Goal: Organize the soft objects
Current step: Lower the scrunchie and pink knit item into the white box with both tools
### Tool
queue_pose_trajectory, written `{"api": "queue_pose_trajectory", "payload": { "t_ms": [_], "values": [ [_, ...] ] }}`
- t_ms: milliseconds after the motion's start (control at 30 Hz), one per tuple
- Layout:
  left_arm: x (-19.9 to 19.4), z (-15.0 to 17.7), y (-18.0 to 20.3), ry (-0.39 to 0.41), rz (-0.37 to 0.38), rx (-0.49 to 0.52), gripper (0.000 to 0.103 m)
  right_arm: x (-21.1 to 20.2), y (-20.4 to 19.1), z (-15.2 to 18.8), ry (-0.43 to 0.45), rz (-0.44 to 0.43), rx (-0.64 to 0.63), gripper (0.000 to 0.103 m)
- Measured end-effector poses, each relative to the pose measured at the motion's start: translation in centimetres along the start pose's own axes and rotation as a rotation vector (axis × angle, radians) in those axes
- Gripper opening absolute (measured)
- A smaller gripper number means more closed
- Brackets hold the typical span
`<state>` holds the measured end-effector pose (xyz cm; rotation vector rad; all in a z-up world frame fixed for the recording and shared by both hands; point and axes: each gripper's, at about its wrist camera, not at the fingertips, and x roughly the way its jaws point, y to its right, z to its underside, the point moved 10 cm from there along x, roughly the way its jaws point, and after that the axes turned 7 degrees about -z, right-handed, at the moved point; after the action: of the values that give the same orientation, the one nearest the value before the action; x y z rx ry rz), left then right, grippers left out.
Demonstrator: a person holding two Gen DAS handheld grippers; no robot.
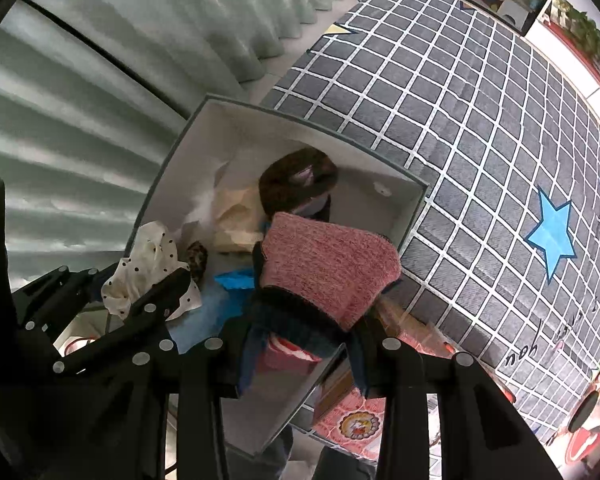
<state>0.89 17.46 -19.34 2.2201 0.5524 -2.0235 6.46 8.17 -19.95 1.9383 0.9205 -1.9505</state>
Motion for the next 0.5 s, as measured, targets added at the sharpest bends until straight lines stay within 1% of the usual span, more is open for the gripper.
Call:
{"api": "queue_pose_trajectory", "payload": {
  "t_ms": [500],
  "values": [
    [1.1, -0.06, 0.84, -0.023, -0.002, 0.014, 0.037, 0.95, 0.94, 0.03, -0.022, 0.0, 0.025, 0.039]
  ]
}}
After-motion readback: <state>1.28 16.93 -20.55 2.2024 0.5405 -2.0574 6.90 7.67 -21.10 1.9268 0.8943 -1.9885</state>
